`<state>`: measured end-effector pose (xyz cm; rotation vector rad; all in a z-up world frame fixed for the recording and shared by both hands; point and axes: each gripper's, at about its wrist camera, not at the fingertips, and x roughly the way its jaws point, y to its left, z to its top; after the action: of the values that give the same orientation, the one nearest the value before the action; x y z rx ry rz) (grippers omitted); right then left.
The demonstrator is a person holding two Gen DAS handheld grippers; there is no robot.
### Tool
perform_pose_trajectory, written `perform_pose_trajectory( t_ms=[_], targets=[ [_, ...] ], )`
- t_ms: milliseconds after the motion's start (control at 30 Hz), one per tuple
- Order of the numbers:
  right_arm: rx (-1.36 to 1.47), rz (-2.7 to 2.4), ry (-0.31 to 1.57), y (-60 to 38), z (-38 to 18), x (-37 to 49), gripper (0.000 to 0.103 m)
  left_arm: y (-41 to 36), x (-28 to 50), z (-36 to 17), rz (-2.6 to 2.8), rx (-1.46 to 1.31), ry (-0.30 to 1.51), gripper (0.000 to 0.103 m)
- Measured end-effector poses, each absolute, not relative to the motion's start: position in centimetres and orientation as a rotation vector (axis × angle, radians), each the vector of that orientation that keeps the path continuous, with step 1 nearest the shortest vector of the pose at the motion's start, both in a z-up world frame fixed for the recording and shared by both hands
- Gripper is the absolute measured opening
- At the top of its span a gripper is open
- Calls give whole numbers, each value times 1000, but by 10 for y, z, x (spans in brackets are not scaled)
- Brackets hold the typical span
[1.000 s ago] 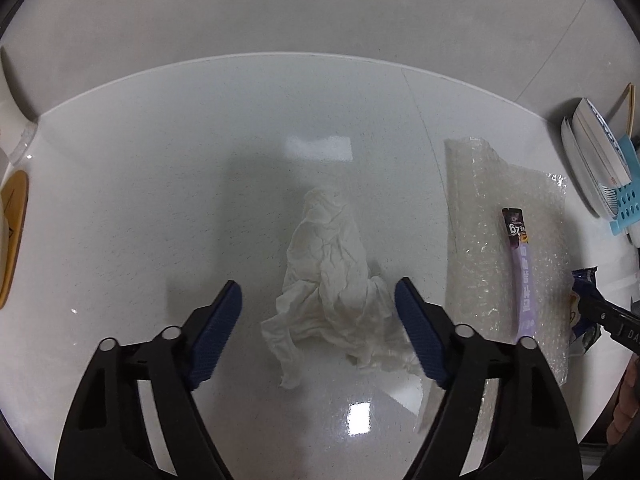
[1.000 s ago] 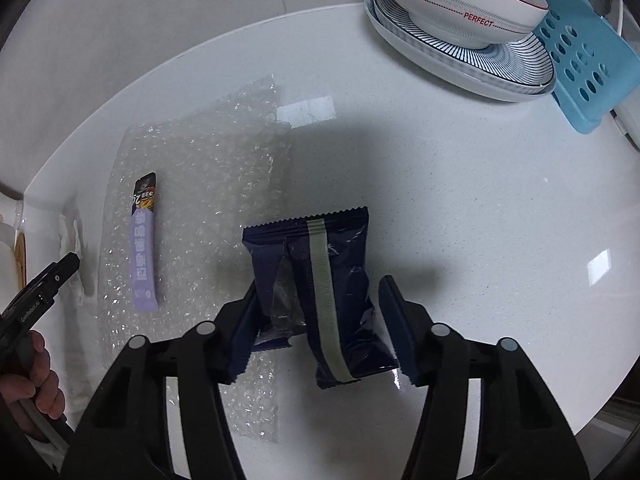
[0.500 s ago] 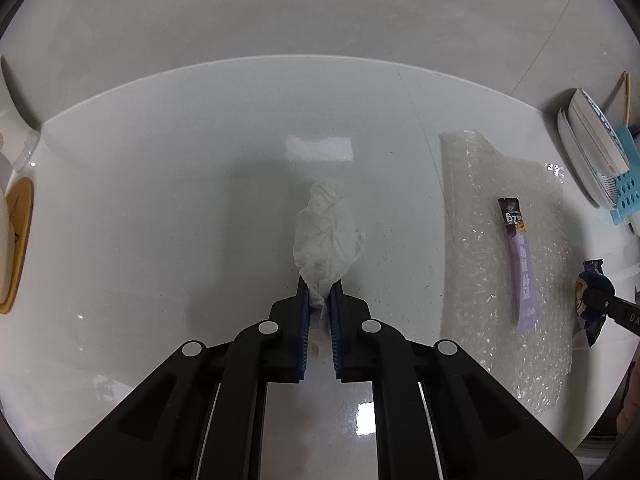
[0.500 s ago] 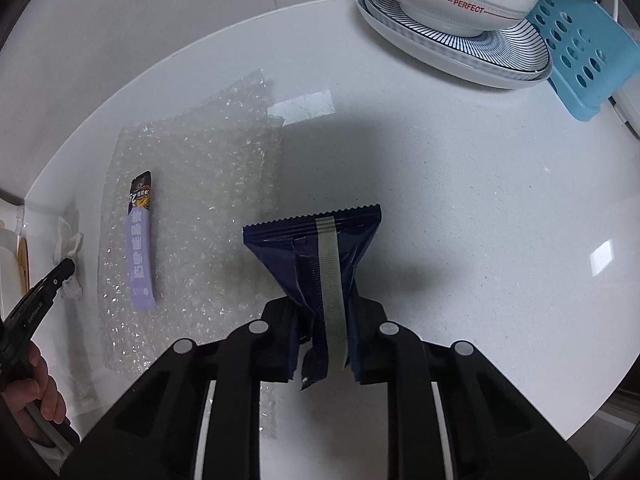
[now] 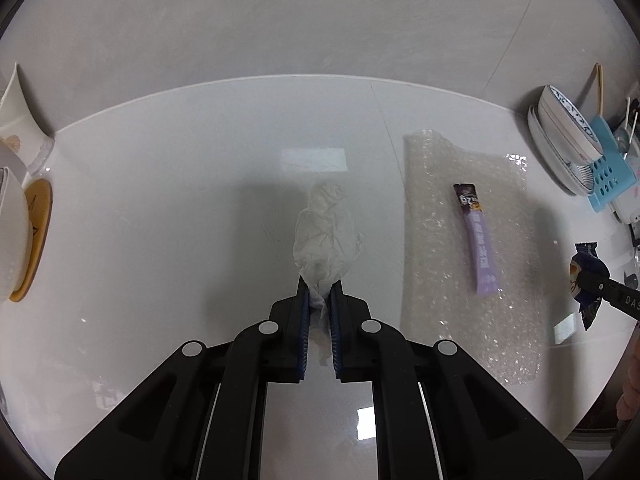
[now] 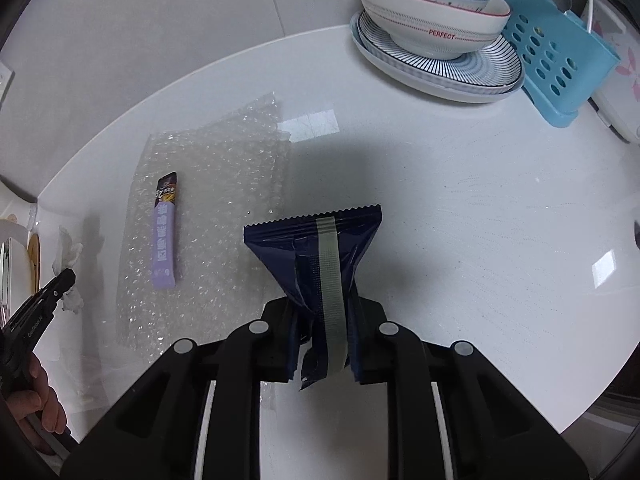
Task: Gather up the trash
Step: 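Lift the tissue and blue wrapper up off the counter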
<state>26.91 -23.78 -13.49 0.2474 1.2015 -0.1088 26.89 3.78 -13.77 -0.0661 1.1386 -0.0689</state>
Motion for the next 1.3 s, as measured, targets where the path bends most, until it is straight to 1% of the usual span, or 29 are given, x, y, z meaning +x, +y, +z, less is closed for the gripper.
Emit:
perform_pose_trajectory(
  t_ms=[667,1300],
  targets=[
    [208,-49,1074,-232,-83,203,18,9,209,-94,-103,-118,1099,8],
    [164,34,1018,-226,-61,135,18,-25,127,-68,-124,-129,1071,8]
  ],
)
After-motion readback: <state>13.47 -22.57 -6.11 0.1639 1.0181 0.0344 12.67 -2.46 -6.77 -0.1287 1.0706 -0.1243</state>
